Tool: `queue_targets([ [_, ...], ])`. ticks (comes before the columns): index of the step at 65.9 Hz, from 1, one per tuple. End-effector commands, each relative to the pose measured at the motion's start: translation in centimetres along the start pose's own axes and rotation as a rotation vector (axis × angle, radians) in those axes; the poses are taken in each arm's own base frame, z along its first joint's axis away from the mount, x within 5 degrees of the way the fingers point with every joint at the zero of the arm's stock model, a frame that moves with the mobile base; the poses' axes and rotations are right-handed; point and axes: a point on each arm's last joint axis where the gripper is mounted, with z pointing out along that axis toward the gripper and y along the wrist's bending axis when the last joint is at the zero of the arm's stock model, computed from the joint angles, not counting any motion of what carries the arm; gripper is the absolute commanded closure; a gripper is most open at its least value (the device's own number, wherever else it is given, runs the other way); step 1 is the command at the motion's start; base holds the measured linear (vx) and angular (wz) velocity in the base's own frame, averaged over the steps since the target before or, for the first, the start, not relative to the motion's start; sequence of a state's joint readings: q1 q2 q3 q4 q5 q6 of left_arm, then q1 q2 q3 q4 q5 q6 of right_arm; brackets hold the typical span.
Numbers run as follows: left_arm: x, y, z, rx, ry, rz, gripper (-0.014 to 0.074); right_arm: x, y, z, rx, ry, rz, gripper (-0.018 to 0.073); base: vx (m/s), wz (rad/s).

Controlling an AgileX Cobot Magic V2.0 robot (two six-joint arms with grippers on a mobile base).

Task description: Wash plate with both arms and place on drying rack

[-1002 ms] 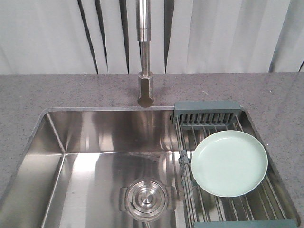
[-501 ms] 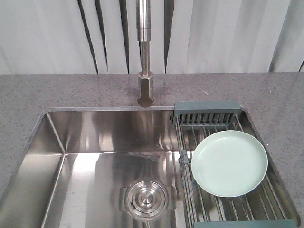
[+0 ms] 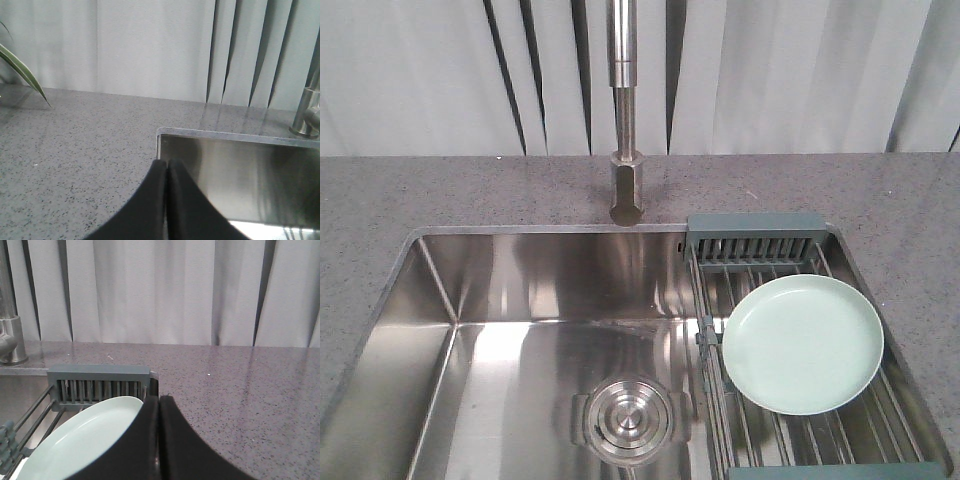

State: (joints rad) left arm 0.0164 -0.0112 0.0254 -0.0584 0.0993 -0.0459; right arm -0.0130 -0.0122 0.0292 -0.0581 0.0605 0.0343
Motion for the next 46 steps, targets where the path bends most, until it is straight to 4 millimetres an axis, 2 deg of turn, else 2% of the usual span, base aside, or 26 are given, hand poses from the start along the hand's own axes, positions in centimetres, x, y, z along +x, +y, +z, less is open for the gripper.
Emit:
queue_targets([
  [1, -1.70, -0.13, -0.33, 0.007, -0.114, -0.006, 0.0603, -0.60, 0.02, -0.04, -0.002, -0.073, -0.018, 0.0567, 0.00, 0.00],
  [46, -1.70, -0.13, -0.33, 0.007, -0.114, -0.006, 0.0603, -0.63, 0.02, -0.05, -0.002, -0.074, -0.019, 0.0566, 0.00, 0.00],
])
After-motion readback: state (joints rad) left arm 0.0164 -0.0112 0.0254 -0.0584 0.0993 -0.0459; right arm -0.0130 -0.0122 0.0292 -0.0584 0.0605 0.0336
